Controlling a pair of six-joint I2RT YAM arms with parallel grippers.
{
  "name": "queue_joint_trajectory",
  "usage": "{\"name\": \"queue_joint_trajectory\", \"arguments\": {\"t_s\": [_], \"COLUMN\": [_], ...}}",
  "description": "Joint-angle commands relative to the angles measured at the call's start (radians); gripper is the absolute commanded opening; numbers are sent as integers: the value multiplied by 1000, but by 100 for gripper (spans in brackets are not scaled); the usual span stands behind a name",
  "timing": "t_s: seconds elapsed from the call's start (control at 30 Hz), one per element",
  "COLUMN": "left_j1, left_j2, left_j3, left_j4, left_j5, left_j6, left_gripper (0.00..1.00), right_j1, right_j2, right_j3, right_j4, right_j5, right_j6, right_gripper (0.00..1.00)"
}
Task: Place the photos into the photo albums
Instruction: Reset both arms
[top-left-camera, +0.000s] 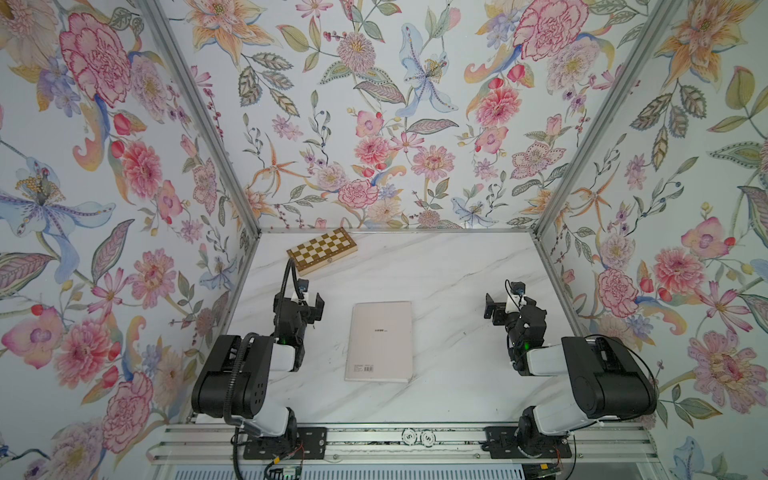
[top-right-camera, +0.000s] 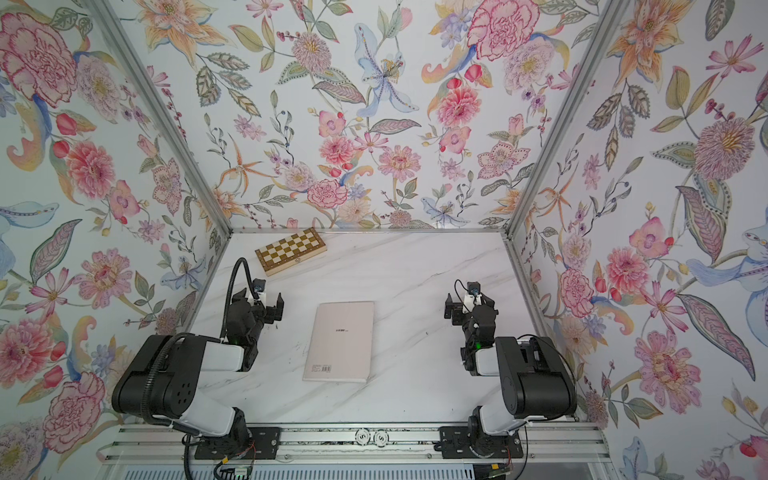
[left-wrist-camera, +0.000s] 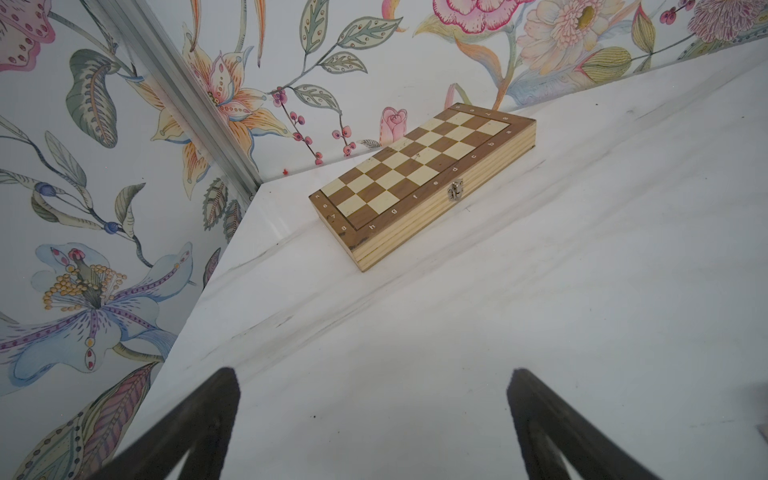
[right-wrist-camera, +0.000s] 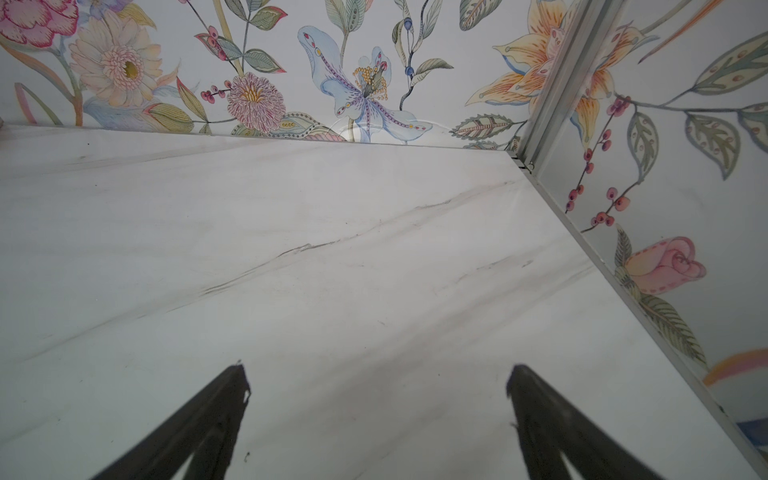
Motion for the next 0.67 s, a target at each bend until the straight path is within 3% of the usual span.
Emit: {"name": "queue_joint_trajectory", "arguments": {"t_s": [0.0, 0.63], "left_j1": [-9, 2], "left_j2": [-1, 0], "left_j3": [10, 14], "left_j4": [31, 23], "left_j5": [-12, 19], "left_j6": [17, 15], "left_gripper": [99, 99], "right_j1": [-1, 0], "right_j2": [8, 9], "right_j3": [12, 12], "right_j4": [9, 9], "right_j5": [2, 4], "right_j6": [13, 13], "right_gripper": [99, 99]}}
